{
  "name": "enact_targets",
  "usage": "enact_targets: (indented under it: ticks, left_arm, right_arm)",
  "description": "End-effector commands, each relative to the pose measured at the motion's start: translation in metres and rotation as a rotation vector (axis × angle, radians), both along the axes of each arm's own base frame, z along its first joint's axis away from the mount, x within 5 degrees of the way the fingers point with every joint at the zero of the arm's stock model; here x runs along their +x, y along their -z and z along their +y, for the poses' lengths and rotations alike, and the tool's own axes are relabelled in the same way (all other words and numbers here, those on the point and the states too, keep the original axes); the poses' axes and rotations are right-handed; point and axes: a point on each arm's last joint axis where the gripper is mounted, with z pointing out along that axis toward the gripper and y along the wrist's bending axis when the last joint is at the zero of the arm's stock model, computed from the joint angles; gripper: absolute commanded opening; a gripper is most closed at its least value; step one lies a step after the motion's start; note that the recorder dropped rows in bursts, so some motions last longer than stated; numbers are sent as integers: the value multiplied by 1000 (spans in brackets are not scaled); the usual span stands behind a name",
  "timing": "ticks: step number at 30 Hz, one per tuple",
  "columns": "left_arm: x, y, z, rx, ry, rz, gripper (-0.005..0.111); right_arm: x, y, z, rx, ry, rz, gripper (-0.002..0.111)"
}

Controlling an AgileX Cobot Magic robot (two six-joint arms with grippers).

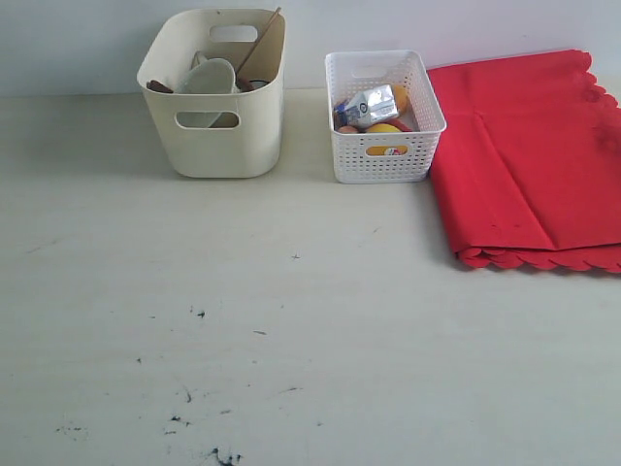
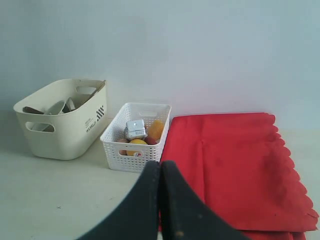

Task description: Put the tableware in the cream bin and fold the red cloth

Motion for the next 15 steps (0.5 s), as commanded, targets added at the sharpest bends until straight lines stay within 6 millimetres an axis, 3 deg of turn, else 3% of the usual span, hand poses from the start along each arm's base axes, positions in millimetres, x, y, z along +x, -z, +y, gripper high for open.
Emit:
enact_targets:
  ticks: [1,15]
  left_arm:
    - [0,0,0,3,-5,-7,0]
    - [0,0,0,5,-4,-7,0]
  right_arm:
    - [0,1,0,-3,-3,-3,0]
    - [0,1,-1,-18,4,-3,0]
